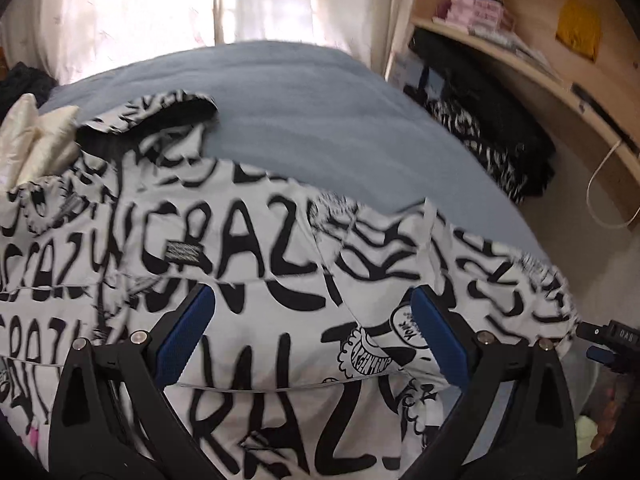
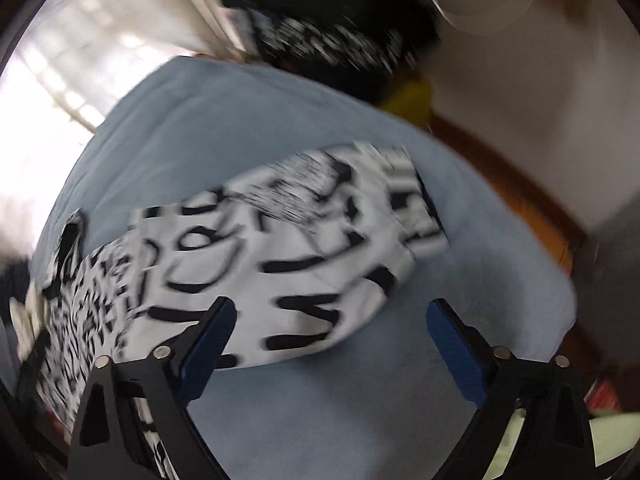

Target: Fold large clothes

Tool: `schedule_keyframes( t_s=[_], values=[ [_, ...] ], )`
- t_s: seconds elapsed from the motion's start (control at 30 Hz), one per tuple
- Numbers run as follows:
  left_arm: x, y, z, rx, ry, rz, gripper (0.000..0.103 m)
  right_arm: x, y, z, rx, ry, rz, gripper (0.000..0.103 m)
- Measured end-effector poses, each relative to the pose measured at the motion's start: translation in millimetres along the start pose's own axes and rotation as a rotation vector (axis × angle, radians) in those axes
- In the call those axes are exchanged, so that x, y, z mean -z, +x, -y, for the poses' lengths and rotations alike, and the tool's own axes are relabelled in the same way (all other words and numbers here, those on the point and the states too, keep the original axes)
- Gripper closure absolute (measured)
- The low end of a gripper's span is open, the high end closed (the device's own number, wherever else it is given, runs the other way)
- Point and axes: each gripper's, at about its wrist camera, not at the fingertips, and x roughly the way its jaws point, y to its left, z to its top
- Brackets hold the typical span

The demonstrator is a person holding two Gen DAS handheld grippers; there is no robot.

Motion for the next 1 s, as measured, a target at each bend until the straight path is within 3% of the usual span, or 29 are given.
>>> schedule_keyframes(
  t_s=[0.1,0.23,0.3,0.33,0.43,0.5,0.57,0.63,0.77,0.83,0.9,1.0],
  values=[
    [8.6,25.6,7.6,0.006,0.013,-0.046,0.005,-4.3,19.9,20.4,-0.023,0.083,-0.025,0.014],
    [13.2,44.9,14.7,0.019,0.015,-0.1,0.006,-20.5,24.5,21.8,-0.05,0.096,0.03,0.014],
    [13.9,52.7,16.3,0.014,0.02,-0.117,0.009,-30.5,36.9,24.3,-0.063,0.118,0.032,0.028],
    [13.5,54.4,16.2,0.014,0.021,-0.124,0.01,-33.7,39.4,24.5,-0.052,0.124,0.03,0.029],
    [11.3,48.7,11.1,0.016,0.024,-0.103,0.028,-35.3,40.3,7.6,-0.001,0.103,0.06,0.047],
    [6.3,39.8,1.6,0.004,0.013,-0.081,0.041,-34.6,36.6,-5.0,-0.011,0.073,0.086,0.082],
    [1.3,27.9,-10.3,0.002,-0.008,-0.059,0.053,-31.7,15.4,-19.9,-0.019,0.04,0.159,0.088],
    [-4.1,14.7,-24.7,0.0,-0.024,-0.047,0.062,-26.9,-6.9,-42.9,-0.018,-0.019,0.248,0.089],
    [-12.6,-14.3,-61.1,-0.023,-0.043,-0.025,0.063,0.3,-86.2,-134.3,-0.118,-0.231,0.462,0.09],
    [-14.0,-31.0,-89.1,-0.027,-0.086,-0.018,0.063,18.1,-117.4,-183.1,-0.172,-0.344,0.524,0.09],
    [-12.5,-48.2,-118.1,-0.042,-0.133,0.009,0.063,40.8,-139.2,-233.9,-0.229,-0.46,0.55,0.089],
    [-4.1,-72.1,-165.0,-0.1,-0.191,0.046,0.063,83.2,-144.7,-314.3,-0.309,-0.621,0.52,0.089]
  ],
)
